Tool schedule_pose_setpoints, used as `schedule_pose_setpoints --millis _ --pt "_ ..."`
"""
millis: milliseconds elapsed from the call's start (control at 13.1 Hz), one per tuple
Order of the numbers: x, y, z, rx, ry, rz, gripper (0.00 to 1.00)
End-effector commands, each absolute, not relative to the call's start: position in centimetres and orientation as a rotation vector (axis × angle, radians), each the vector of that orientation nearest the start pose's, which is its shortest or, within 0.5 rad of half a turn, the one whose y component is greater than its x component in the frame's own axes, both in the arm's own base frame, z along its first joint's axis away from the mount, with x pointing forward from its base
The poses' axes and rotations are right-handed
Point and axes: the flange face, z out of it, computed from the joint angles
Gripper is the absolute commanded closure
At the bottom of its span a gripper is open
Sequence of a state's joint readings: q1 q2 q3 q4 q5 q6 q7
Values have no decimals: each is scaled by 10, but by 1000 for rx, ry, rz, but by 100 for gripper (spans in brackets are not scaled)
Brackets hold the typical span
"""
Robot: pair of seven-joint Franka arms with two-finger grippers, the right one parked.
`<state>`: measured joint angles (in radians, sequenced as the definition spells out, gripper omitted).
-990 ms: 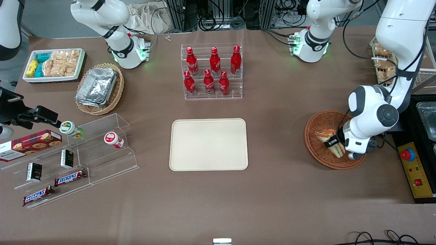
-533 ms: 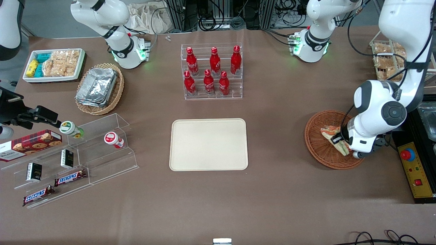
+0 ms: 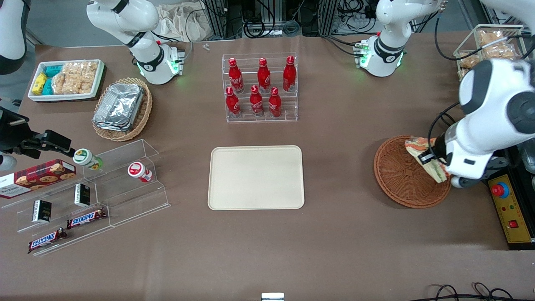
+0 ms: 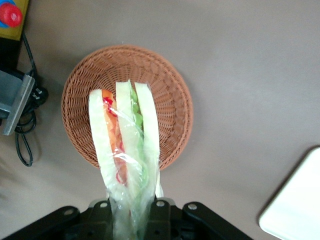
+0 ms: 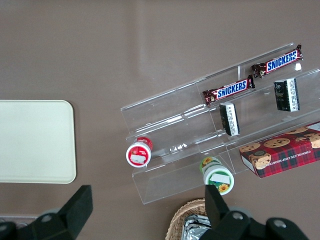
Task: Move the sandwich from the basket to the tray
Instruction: 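Lift the sandwich out of the basket and carry it toward the tray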
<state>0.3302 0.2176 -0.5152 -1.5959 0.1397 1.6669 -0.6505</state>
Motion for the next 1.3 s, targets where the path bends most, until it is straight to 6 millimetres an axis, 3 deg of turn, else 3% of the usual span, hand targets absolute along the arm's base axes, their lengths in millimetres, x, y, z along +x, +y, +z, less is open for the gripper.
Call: schedule_pose_setpoints --millis 0,152,381,533,686,990,1219 --pt "606 -91 532 -3036 -578 183 90" --pt "597 -128 530 -3063 -457 206 90" --pt "589 -198 502 -3115 -252 278 90" --pt "578 -255 495 -3145 -108 221 90" --pt "569 -300 475 -3169 4 221 90" --pt "560 -374 411 -3253 154 241 96" --pt "558 -407 352 -3271 217 188 95"
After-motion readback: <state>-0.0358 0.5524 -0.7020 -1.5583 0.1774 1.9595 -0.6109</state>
